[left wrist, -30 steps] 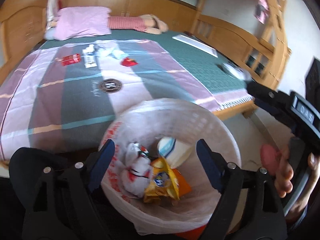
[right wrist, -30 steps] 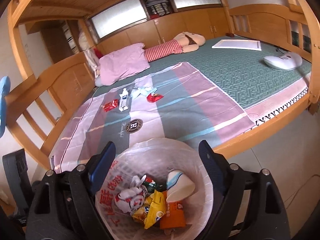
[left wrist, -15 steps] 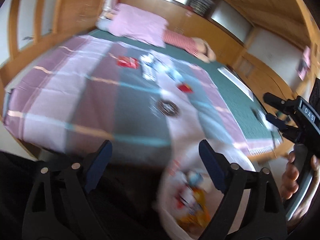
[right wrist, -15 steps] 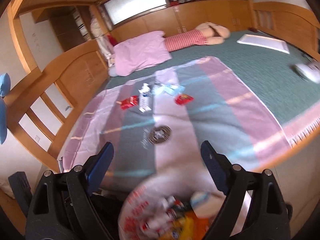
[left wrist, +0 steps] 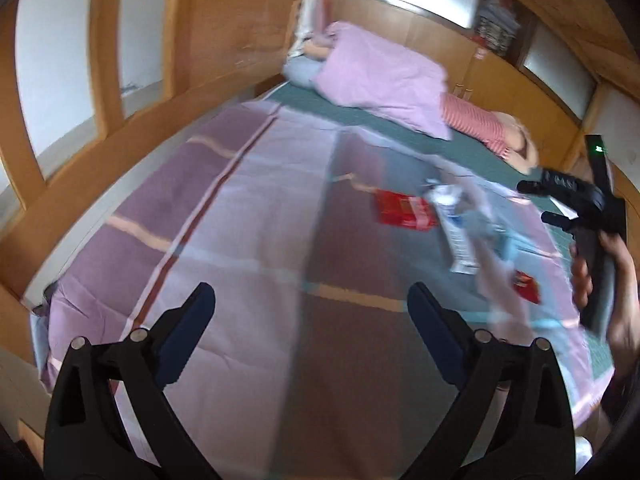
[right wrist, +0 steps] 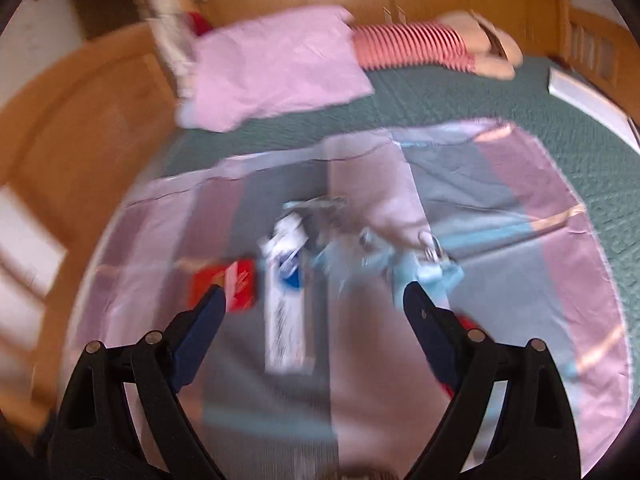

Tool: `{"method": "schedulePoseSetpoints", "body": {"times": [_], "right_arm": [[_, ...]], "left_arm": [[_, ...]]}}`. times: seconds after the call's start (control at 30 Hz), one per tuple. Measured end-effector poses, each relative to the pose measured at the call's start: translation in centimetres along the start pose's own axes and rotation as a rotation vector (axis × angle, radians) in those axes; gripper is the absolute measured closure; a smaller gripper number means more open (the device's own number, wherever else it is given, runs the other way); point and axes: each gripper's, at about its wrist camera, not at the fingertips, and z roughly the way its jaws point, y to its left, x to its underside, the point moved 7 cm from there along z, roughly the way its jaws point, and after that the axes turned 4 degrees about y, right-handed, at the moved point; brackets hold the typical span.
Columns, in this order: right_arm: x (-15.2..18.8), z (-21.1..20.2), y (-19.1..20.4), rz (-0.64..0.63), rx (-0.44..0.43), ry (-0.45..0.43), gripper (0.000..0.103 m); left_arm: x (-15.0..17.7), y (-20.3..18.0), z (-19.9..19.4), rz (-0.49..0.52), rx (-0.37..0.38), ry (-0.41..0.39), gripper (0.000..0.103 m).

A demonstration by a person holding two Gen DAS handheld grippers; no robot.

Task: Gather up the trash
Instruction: 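Grasp the clear plastic snack packet on the bed with the right gripper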

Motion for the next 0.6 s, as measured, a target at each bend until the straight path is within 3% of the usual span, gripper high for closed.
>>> {"method": "schedulePoseSetpoints", "body": {"times": [0.03,0.07,0.13,0.23,0.3,0.37,0.4,0.47,0.6], "right_arm": [[-1.0,2.3,-0.4,0.050,-0.002,0.016,0.015],[-1.9,4.4,-0.8,0.096,-0.005,0.026,0.015],[-3.2,7.6,-1.3,0.145,0.017,0.039,0.015],[-3.9,12.4,-1.9,0.169,0.100,0.093,0.015],[-2.7,14.8,-1.2,0.169,0.069,0.149,0.015],[-1.8,14.7,0.3,0.085,0.118,0.123,0.021],[-1.0,14.5,1.4,0.052,0.072,0.134,0.024],[1.0,13.6,3.4,0.025,-0.033,0.182,0.047],[7.3,10.8,7.8,-0.068,-0.198,0.320,0.061]], "left_arm": [[1.1,1.8,1.6,-0.073,-0.074,0.127,0.008],[2.0,2.8,2.4,-0.155,-0.042,0.204,0.008],[2.4,3.2,2.7,-0.238,0.064,0.247,0.008],[2.3,3.1,2.2,-0.206,0.075,0.262,0.007],[1.9,3.3,2.1,-0.181,0.054,0.251,0.007],[2.0,3.7,2.2,-0.206,0.053,0.257,0.007],[2.0,4.1,2.3,-0.234,0.056,0.261,0.007],[2.1,4.7,2.1,-0.275,0.053,0.255,0.007],[2.4,5.2,1.6,-0.289,0.021,0.228,0.007]]}}
